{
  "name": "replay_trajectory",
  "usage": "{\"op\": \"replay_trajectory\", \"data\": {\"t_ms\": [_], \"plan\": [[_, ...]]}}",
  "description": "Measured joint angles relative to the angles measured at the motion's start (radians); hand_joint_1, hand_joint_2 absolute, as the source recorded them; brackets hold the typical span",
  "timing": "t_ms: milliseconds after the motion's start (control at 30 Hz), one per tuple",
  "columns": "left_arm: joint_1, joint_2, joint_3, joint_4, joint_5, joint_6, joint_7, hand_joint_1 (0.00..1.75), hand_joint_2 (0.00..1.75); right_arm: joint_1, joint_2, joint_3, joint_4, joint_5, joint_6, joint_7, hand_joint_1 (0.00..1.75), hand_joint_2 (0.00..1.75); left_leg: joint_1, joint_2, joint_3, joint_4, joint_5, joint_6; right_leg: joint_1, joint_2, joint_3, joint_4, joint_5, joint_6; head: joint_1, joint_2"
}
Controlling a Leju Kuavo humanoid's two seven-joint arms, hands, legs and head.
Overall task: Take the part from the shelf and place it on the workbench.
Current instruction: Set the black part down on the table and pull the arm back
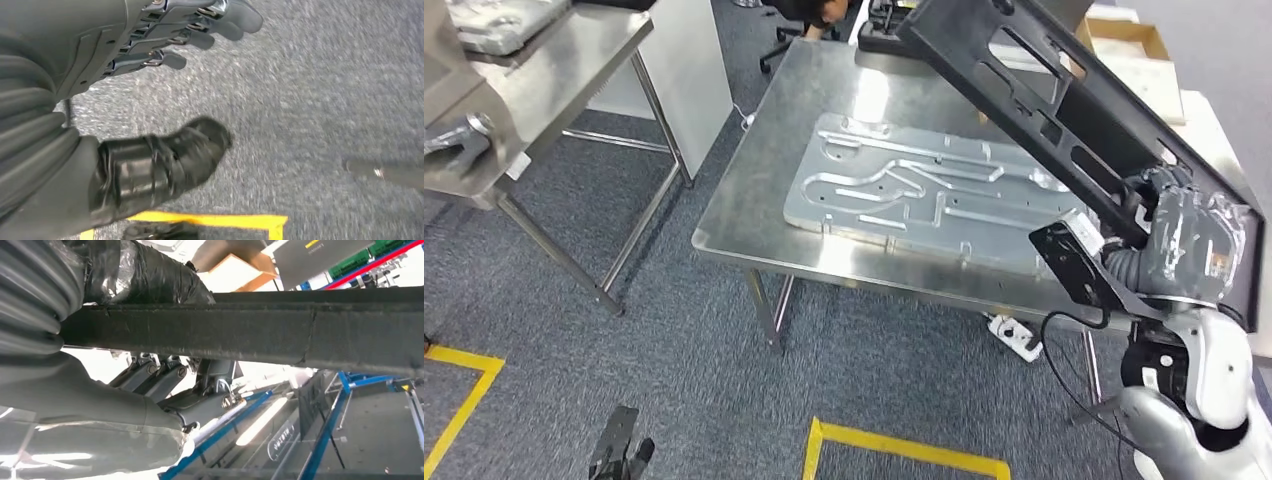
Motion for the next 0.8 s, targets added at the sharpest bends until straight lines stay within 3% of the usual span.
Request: {"op": "replay_trajectory", "data": {"t_ms": [67, 100, 200, 233, 267, 333, 367, 433, 500, 567, 600, 633, 733, 800], "plan": [[0.023, -0.002, 0.006, 0.0, -0.008, 0.006, 0.005, 0.0, 1.75, 0.031, 0.0, 0.0, 0.006, -0.005, -0.004, 0.0, 1.75, 1.75, 0.018, 0.001, -0.029, 0.079, -0.02, -0.023, -0.011, 0.002, -0.006, 0.013, -0.004, 0.01, 0.0, 0.0], [0.036, -0.003, 0.007, 0.0, -0.012, 0.005, 0.008, 0.0, 1.75, 0.045, -0.001, 0.0, 0.008, -0.008, -0.005, 0.001, 1.75, 1.75, 0.028, 0.002, -0.021, 0.069, -0.007, -0.036, -0.019, 0.004, -0.012, 0.026, -0.01, 0.018, 0.0, 0.0], [0.059, -0.011, 0.007, 0.0, -0.019, 0.006, 0.011, 0.0, 1.75, 0.068, -0.003, -0.002, 0.012, -0.01, -0.01, 0.002, 1.75, 1.75, 0.05, 0.001, 0.053, -0.069, 0.042, -0.075, -0.043, 0.007, -0.044, 0.085, -0.038, 0.055, -0.001, 0.0], [0.06, -0.014, 0.008, 0.0, -0.021, 0.009, 0.014, 0.0, 1.75, 0.072, -0.005, -0.004, 0.013, -0.009, -0.011, 0.002, 1.75, 1.75, 0.051, -0.003, 0.063, -0.09, 0.041, -0.072, -0.045, 0.008, -0.056, 0.103, -0.048, 0.067, -0.002, 0.0], [0.061, -0.016, 0.009, 0.001, -0.023, 0.012, 0.016, 0.0, 1.75, 0.076, -0.006, -0.006, 0.013, -0.009, -0.012, 0.002, 1.75, 1.75, 0.048, -0.008, 0.062, -0.09, 0.032, -0.061, -0.044, 0.009, -0.066, 0.116, -0.054, 0.076, -0.002, 0.0], [0.067, -0.017, 0.011, 0.001, -0.027, 0.017, 0.022, 0.0, 1.75, 0.087, -0.01, -0.012, 0.013, -0.008, -0.015, 0.001, 1.75, 1.75, 0.043, -0.01, 0.056, -0.081, 0.03, -0.024, -0.045, 0.011, -0.073, 0.123, -0.058, 0.088, -0.002, 0.0], [0.07, -0.017, 0.011, 0.001, -0.029, 0.018, 0.025, 0.0, 1.75, 0.092, -0.011, -0.016, 0.013, -0.009, -0.017, 0.002, 1.75, 1.75, 0.042, -0.008, 0.055, -0.082, 0.032, -0.011, -0.046, 0.012, -0.073, 0.128, -0.061, 0.091, -0.002, 0.0], [0.073, -0.016, 0.013, 0.001, -0.033, 0.02, 0.028, 0.0, 1.75, 0.099, -0.013, -0.019, 0.014, -0.009, -0.02, 0.002, 1.75, 1.75, 0.038, -0.005, 0.054, -0.088, 0.038, 0.006, -0.049, 0.012, -0.097, 0.181, -0.097, 0.092, -0.001, 0.0], [0.075, -0.015, 0.014, 0.001, -0.034, 0.019, 0.029, 0.0, 1.75, 0.106, -0.014, -0.021, 0.017, -0.01, -0.027, 0.002, 1.75, 1.75, 0.031, -0.002, 0.05, -0.091, 0.041, 0.017, -0.046, 0.01, -0.155, 0.302, -0.161, 0.086, -0.001, 0.0], [0.08, -0.014, 0.015, 0.002, -0.036, 0.018, 0.03, 0.0, 1.75, 0.118, -0.014, -0.023, 0.02, -0.013, -0.038, 0.002, 1.75, 1.75, 0.022, -0.001, 0.046, -0.091, 0.044, 0.022, -0.041, 0.011, -0.203, 0.398, -0.192, 0.078, -0.002, 0.0], [0.082, -0.014, 0.016, 0.002, -0.039, 0.019, 0.03, 0.0, 1.75, 0.124, -0.014, -0.025, 0.022, -0.015, -0.042, 0.003, 1.75, 1.75, 0.018, -0.001, 0.045, -0.091, 0.044, 0.024, -0.037, 0.011, -0.205, 0.4, -0.18, 0.073, -0.002, 0.0], [0.083, -0.014, 0.016, 0.002, -0.043, 0.02, 0.03, 0.0, 1.75, 0.129, -0.014, -0.026, 0.023, -0.016, -0.046, 0.003, 1.75, 1.75, 0.016, -0.002, 0.045, -0.091, 0.045, 0.024, -0.034, 0.011, -0.19, 0.365, -0.153, 0.068, -0.002, 0.0], [0.084, -0.012, 0.016, 0.002, -0.052, 0.022, 0.03, 0.0, 1.75, 0.133, -0.018, -0.03, 0.024, -0.017, -0.058, 0.002, 1.75, 1.75, 0.012, -0.002, 0.044, -0.09, 0.049, 0.021, -0.023, 0.011, -0.109, 0.184, -0.069, 0.055, -0.002, 0.0], [0.085, -0.011, 0.016, 0.002, -0.053, 0.021, 0.03, 0.0, 1.75, 0.135, -0.02, -0.035, 0.024, -0.018, -0.061, 0.002, 1.75, 1.75, 0.011, -0.002, 0.042, -0.091, 0.054, 0.013, -0.016, 0.012, -0.097, 0.146, -0.058, 0.053, -0.003, 0.0]]}}
